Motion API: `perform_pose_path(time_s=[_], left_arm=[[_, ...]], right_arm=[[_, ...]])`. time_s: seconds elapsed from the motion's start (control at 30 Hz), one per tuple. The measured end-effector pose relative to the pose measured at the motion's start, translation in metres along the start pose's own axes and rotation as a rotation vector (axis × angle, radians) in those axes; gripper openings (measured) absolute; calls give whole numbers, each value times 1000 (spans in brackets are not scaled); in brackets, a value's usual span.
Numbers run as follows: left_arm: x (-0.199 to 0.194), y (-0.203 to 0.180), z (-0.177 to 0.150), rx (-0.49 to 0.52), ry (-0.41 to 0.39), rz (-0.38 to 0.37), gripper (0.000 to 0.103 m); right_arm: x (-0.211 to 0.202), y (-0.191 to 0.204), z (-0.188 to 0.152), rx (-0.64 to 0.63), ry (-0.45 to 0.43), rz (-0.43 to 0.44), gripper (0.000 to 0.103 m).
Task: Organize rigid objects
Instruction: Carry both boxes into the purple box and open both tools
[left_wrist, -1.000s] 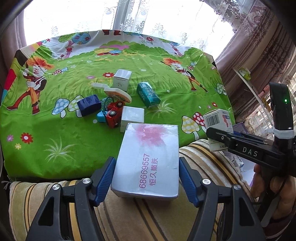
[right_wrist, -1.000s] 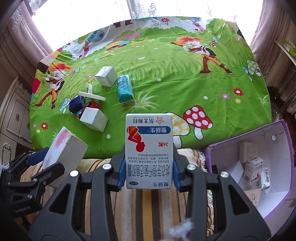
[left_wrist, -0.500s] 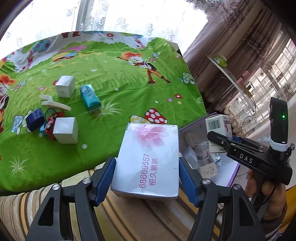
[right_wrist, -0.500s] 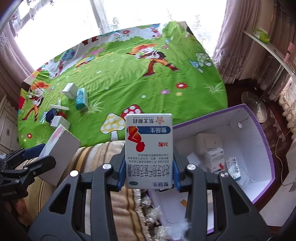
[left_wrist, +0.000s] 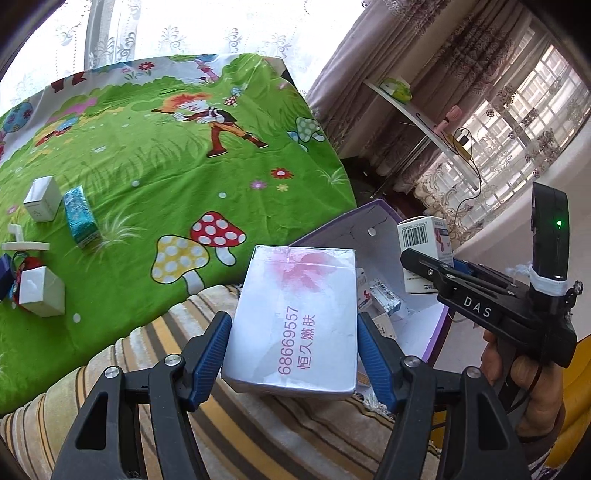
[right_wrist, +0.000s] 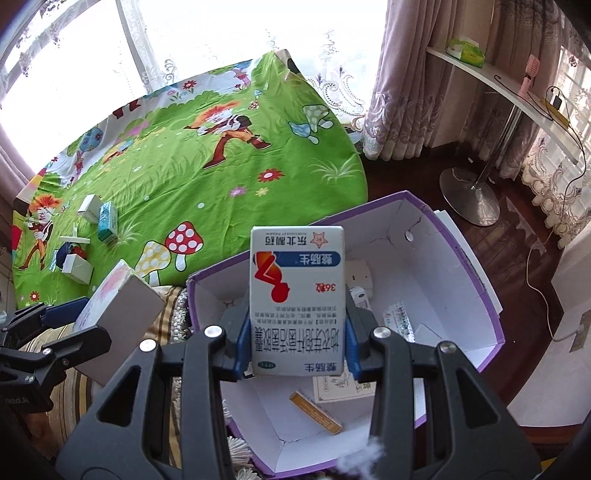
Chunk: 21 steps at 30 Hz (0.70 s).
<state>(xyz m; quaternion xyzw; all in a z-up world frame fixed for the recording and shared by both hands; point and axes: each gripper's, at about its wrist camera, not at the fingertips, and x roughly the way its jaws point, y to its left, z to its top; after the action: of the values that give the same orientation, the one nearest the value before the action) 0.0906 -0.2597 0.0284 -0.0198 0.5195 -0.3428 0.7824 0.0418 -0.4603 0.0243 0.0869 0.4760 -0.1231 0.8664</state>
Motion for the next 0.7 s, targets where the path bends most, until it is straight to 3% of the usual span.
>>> perform_pose_path(time_s=[0.1,0.17,0.27,0.43,0.7], left_arm=[[7,-7,3,-7,9,-33,69],[11,-10,5,-11,11,-47,71],[15,-11,6,-18,19,-46,76],[10,-7,5,-26,0,-46,76],[-11,0,4,38,-116,21,76]], right_arm=[[0,-7,-2,7,4,-10,46],[0,-10,-3,5,5,-17,58],[0,-14,-5,15,-2,-16,65],[-3,-16,-5,25,-30,-16,67],[-14,3,-3,-49,-122,-7,72]])
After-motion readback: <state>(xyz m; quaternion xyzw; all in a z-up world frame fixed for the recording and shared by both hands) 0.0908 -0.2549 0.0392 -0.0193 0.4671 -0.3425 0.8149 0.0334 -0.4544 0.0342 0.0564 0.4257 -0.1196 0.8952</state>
